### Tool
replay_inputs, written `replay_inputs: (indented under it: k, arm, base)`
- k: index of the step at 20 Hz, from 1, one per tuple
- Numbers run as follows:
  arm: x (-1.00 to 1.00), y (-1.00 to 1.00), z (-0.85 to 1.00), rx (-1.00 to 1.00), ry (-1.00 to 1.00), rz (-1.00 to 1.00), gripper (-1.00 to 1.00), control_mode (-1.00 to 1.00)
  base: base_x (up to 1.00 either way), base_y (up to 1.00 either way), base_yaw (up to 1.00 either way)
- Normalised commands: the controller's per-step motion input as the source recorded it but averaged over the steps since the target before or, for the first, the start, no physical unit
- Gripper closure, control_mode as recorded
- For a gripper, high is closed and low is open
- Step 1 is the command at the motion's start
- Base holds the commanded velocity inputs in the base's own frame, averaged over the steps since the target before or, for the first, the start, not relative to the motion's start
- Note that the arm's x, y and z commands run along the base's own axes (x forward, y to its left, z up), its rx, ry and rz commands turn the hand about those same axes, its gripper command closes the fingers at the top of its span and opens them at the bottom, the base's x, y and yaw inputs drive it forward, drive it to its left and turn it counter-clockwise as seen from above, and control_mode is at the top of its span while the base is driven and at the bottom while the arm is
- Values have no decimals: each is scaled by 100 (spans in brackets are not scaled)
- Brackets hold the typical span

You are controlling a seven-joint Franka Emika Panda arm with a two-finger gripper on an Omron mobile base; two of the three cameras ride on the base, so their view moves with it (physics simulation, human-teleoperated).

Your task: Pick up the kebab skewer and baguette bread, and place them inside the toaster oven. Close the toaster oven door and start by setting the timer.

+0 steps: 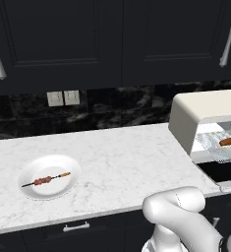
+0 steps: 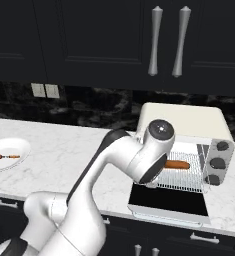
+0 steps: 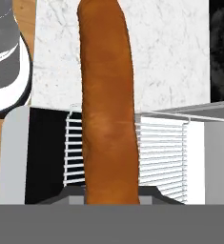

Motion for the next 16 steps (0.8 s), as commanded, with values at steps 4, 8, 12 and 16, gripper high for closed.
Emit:
replay_inputs:
  k: [4, 8, 12, 16]
  arm:
    - [47, -42, -3, 7, 0, 2, 100, -100]
    - [44, -9, -12, 13, 0, 5, 100, -100]
    - [26, -7, -13, 12, 0, 8, 100, -100]
    - [28, -9, -5, 10, 0, 8, 100, -100]
  base:
    - [0, 0, 0]
    - [0, 0, 0]
    - [0, 0, 0]
    - [0, 0, 0]
